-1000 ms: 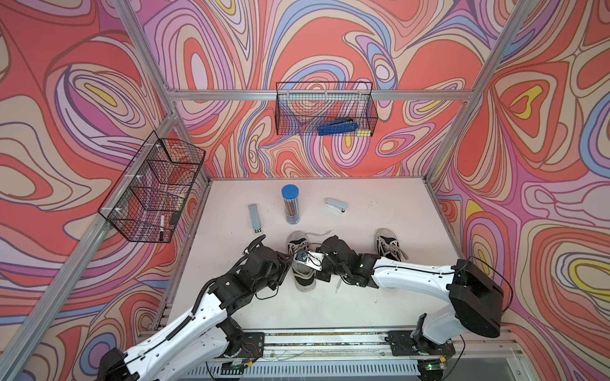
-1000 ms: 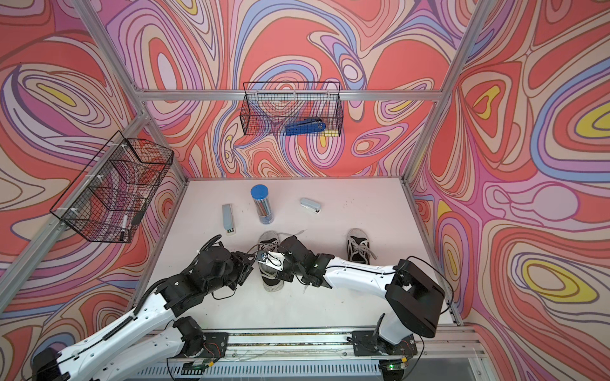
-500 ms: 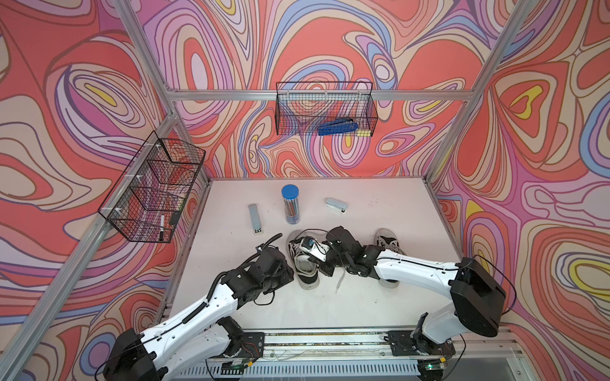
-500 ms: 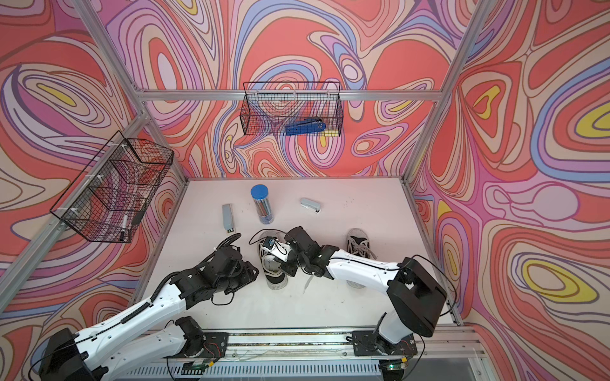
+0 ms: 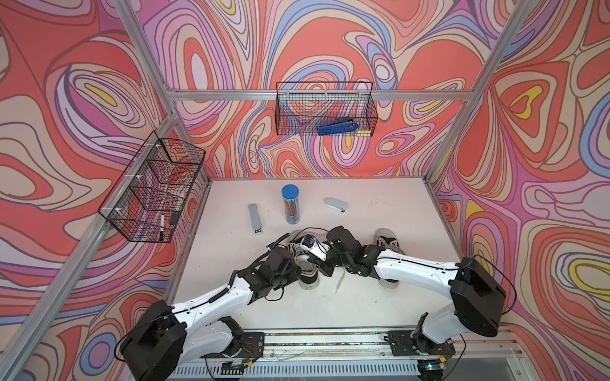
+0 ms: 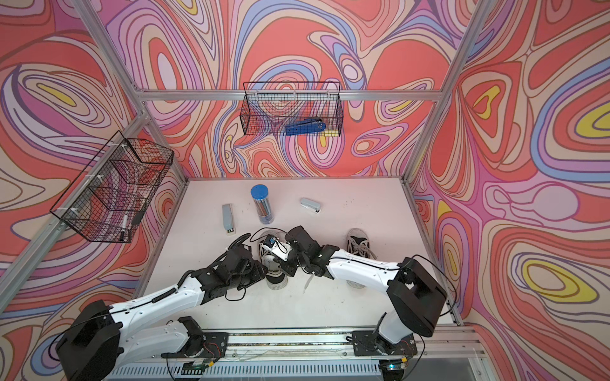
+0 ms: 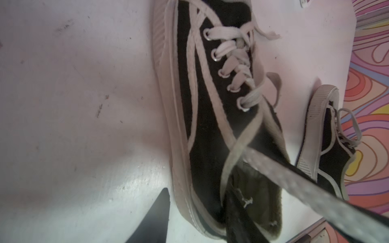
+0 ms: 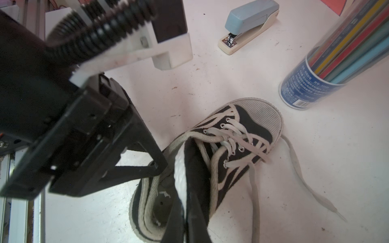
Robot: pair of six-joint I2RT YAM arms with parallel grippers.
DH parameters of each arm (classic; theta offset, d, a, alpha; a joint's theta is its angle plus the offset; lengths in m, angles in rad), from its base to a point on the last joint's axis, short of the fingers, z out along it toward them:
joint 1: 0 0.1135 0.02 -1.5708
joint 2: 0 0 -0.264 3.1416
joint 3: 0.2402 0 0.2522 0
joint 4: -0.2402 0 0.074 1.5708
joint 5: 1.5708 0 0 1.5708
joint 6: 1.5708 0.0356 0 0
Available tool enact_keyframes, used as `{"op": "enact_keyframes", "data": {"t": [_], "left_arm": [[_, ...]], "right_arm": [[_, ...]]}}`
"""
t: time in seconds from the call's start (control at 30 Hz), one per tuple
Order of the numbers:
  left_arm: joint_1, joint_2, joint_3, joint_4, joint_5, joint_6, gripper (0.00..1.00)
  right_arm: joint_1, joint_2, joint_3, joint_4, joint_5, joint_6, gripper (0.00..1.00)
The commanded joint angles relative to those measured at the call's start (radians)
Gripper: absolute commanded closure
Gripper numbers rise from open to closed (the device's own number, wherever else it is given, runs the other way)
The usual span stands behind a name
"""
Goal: Remove the insole from the shoe
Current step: Remove the insole from the shoe, then place the insole at the center of the board.
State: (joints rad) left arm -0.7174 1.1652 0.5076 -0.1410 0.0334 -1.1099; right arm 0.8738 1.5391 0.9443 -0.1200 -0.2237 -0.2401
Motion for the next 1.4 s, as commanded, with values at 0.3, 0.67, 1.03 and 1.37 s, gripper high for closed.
{"op": "enact_keyframes", "data": {"t": [0.3,0.67,1.03,1.37], "left_arm": [[0.013,0.148,0.113,0.031,-0.052,0.082,1.00],[0.024,0.452,0.469,-0.146,-0.117,0.178,1.00],[0.021,0.520,0.543,-0.200,-0.113,0.098,1.00],[0.079,0.221,0.433,-0.242,-0.188,0.088,0.56]], "right_arm": [[-0.005,-0.273,0.027,-0.177,-0.043,0.022,1.00],[-0.007,-0.540,0.144,-0.462,0.211,0.105,1.00],[-0.007,-0.592,0.147,-0.445,0.316,0.160,1.00],[-0.006,-0.612,0.148,-0.470,0.061,0.041,1.00]]}}
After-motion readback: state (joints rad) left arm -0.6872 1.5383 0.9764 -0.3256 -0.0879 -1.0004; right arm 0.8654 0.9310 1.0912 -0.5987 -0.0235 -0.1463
